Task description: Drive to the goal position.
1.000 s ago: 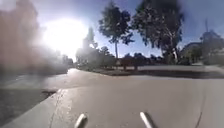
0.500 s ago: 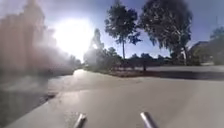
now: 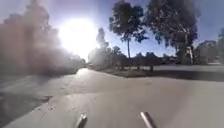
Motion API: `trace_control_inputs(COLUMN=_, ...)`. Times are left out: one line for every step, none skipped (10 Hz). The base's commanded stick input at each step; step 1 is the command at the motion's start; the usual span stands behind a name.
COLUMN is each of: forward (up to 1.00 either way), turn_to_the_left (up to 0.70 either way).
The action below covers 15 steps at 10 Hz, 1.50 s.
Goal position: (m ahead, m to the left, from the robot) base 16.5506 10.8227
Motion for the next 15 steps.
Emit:
trace_control_inputs(forward=0.95, turn_to_the_left=0.0)
trace_control_inputs(forward=0.95, turn_to_the_left=0.11)
trace_control_inputs(forward=0.96, turn_to_the_left=0.23)
trace_control_inputs(forward=0.96, turn_to_the_left=0.36)
trace_control_inputs(forward=0.95, turn_to_the_left=0.38)
trace_control_inputs(forward=0.95, turn_to_the_left=0.33)
trace_control_inputs(forward=0.95, turn_to_the_left=0.23)
trace_control_inputs(forward=0.95, turn_to_the_left=0.12)
trace_control_inputs(forward=0.95, turn_to_the_left=0.01)
trace_control_inputs(forward=0.95, turn_to_the_left=0.0)
trace_control_inputs(forward=0.95, turn_to_the_left=0.0)
trace_control_inputs(forward=0.95, turn_to_the_left=0.01)
trace_control_inputs(forward=0.95, turn_to_the_left=0.1)
trace_control_inputs(forward=0.95, turn_to_the_left=0.24)
trace_control_inputs(forward=0.96, turn_to_the_left=0.37)
